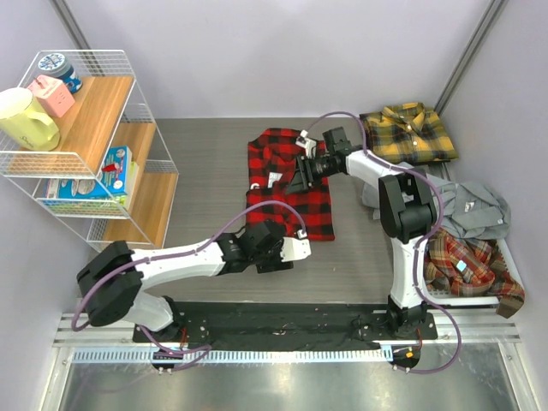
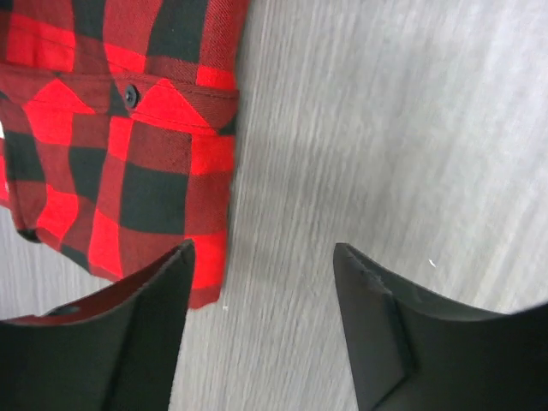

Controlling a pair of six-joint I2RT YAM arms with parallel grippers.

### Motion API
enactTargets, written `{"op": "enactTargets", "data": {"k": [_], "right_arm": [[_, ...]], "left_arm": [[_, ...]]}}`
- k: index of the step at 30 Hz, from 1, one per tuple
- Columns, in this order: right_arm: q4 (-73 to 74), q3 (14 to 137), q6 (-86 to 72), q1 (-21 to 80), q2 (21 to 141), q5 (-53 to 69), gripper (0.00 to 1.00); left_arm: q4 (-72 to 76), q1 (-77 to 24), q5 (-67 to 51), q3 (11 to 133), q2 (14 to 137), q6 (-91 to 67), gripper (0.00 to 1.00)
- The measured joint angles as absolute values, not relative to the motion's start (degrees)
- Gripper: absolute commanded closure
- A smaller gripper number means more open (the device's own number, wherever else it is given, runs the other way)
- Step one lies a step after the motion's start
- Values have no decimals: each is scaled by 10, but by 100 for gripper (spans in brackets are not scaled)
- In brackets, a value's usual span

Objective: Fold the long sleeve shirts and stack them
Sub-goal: Fold the shirt

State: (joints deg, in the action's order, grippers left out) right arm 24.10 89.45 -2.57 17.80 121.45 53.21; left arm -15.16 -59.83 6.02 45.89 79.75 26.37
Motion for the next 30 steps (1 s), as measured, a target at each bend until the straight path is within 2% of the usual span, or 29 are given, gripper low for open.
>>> {"op": "enactTargets", "data": {"k": [11, 14, 15, 17, 18, 20, 21, 23, 26, 30], "right_arm": [[243, 829, -25, 225, 1215, 544, 57], [241, 826, -20, 223, 1223, 543, 58], [239, 826, -18, 223, 1229, 542, 59], [237, 826, -18, 222, 1245, 550, 59], [236, 827, -19, 220, 1250, 557, 60], [236, 830, -20, 217, 1256, 570, 60], [235, 830, -20, 217, 1257, 572, 60], [235, 830, -20, 216, 1257, 574, 59], [235, 830, -20, 216, 1257, 576, 53], [246, 837, -20, 217, 1255, 582, 46]], "left_arm": [[60, -599, 116, 420, 921, 326, 31], [128, -599, 128, 419, 949, 350, 41], [152, -599, 132, 419, 962, 358, 52], [194, -599, 144, 420, 985, 374, 62], [204, -599, 147, 419, 994, 381, 71], [214, -599, 150, 418, 1004, 394, 82], [215, -599, 151, 416, 1005, 395, 91], [206, -601, 151, 416, 1005, 399, 100], [184, -600, 148, 424, 1002, 396, 100], [79, -597, 125, 458, 975, 374, 100]]}}
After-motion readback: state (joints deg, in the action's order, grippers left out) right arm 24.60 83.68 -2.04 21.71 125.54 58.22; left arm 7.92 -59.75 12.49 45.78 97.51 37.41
